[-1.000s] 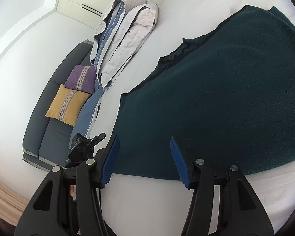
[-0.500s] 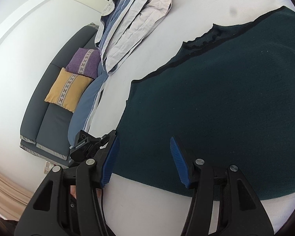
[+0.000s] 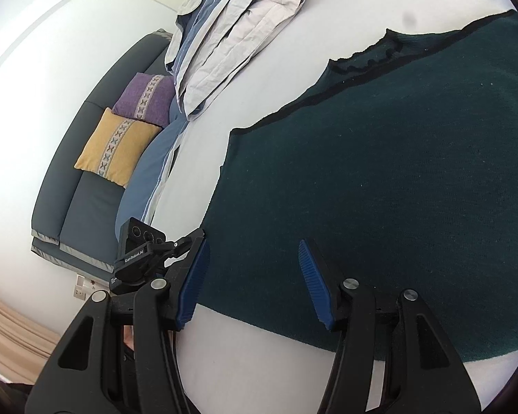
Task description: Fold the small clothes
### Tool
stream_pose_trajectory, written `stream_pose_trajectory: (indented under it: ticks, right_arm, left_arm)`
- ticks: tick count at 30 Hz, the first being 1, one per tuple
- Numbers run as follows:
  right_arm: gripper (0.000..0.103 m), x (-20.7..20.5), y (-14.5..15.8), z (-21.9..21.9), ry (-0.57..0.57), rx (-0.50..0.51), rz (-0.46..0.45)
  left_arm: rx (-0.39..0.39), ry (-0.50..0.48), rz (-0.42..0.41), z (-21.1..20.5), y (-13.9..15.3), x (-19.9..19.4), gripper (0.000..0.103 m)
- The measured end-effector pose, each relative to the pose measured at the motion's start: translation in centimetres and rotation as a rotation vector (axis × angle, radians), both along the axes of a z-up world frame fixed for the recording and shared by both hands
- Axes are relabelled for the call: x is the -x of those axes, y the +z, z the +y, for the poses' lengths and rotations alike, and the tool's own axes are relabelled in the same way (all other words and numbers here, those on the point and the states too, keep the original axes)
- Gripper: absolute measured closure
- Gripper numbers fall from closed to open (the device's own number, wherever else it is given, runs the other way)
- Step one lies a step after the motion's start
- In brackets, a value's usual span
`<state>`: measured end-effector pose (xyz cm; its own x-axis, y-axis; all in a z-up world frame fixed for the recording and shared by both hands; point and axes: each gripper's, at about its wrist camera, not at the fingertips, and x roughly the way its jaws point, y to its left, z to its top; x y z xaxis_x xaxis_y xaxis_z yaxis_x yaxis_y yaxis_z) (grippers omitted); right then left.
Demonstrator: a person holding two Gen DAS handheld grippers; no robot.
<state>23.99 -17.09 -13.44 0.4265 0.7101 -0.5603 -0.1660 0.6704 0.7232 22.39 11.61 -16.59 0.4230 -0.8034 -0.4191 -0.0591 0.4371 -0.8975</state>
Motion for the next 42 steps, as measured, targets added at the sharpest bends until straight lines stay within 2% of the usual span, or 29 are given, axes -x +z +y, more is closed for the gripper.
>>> stream_pose_trajectory:
  ticks: [3, 9, 14, 20, 24, 26, 28, 31, 33, 35, 39, 42]
  right_arm:
    - [0.050, -0.4, -0.3, 0.5, 0.007, 0.011, 0.009]
    - [0.050, -2.4, -0.5, 1.9, 0.037, 0.014, 0.023]
    - [0.050, -5.0, -1.1, 1.4, 0.025, -0.049, 0.080]
    - [0.050, -7.2, -1.8, -3.0, -0.003, -0.181, 0.136]
    - [0.050, -8.6, -1.8, -8.0, -0.022, -0.307, 0.159]
    - [0.050, -9.3, -2.1, -10.6, -0.037, -0.369, 0.176]
    - [0.050, -9.9, -2.3, -12.9, -0.050, -0.399, 0.185]
    - [0.049, -10.3, -3.2, -15.6, -0.078, -0.411, 0.212]
    - [0.044, -10.4, -4.0, -16.4, -0.087, -0.393, 0.239]
    - [0.045, -10.8, -4.8, -16.7, -0.082, -0.377, 0.271]
    - [0.045, -12.2, -4.9, -15.8, -0.079, -0.393, 0.270]
    - [0.045, -13.7, -4.9, -14.2, -0.048, -0.355, 0.302]
  left_arm:
    - [-0.064, 0.013, -0.001, 0.0, 0.2, 0.1, 0.083]
    - [-0.226, 0.021, -0.054, -1.0, 2.3, 0.7, 0.085]
    - [-0.328, -0.024, -0.110, -3.1, 5.2, 0.4, 0.086]
    - [-0.440, -0.135, -0.212, -9.7, 9.9, -0.1, 0.086]
    - [-0.446, -0.221, -0.270, -17.0, 11.8, -0.5, 0.086]
    - [-0.472, -0.275, -0.280, -21.6, 11.4, -0.6, 0.086]
    - [-0.523, -0.310, -0.270, -25.5, 9.8, -0.6, 0.086]
    - [-0.524, -0.317, -0.221, -28.7, 6.9, -0.6, 0.086]
    - [-0.521, -0.306, -0.237, -29.7, 6.2, 0.0, 0.086]
    - [-0.521, -0.294, -0.253, -29.8, 6.1, 0.4, 0.086]
    - [-0.529, -0.281, -0.271, -29.0, 6.3, 1.1, 0.086]
    - [-0.515, -0.265, -0.276, -28.2, 6.5, 1.4, 0.086]
